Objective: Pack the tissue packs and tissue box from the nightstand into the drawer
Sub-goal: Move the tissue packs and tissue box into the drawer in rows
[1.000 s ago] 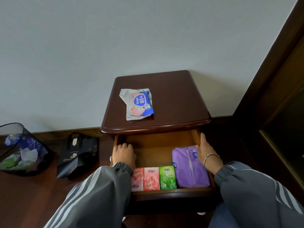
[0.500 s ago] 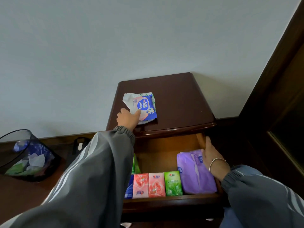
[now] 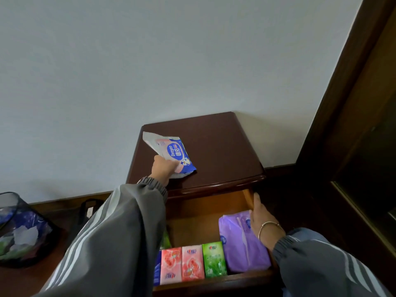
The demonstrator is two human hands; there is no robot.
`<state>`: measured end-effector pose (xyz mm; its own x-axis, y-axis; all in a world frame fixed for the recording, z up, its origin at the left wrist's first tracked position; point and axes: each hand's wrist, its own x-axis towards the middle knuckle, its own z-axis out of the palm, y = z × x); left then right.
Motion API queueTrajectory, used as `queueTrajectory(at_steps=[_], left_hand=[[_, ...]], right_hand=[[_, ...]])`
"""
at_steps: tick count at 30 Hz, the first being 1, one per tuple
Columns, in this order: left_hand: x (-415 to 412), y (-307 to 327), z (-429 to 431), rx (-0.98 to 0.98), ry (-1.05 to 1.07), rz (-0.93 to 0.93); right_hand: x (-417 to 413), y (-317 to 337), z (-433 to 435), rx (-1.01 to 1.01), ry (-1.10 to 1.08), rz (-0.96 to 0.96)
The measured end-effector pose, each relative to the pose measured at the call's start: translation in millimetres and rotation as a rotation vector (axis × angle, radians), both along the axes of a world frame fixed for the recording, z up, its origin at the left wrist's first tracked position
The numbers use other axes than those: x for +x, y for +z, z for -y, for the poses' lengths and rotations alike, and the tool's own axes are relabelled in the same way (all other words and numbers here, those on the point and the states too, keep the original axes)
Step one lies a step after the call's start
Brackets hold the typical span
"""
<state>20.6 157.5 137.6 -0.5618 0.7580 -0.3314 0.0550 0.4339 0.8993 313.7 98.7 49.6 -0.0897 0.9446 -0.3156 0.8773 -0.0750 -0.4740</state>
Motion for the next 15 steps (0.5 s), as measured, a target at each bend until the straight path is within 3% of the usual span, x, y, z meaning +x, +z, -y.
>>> queueTrajectory(at_steps=[3, 7, 11, 15], left_hand=[[6, 14, 21, 0.135, -0.040, 0.092], [6, 55, 79, 0.221, -0.277, 0.176], [-15, 78, 149, -0.016, -0.568, 0.427], [-12, 57, 196, -0.335, -0.603, 0.538]], right_hand=[[0, 1, 0, -0.009, -0.007, 0.005], [1, 1, 0, -0.009, -0.008, -0.001], [2, 1, 0, -0.014, -0.001, -0.014], [3, 3, 1, -0.005, 0.008, -0.022]])
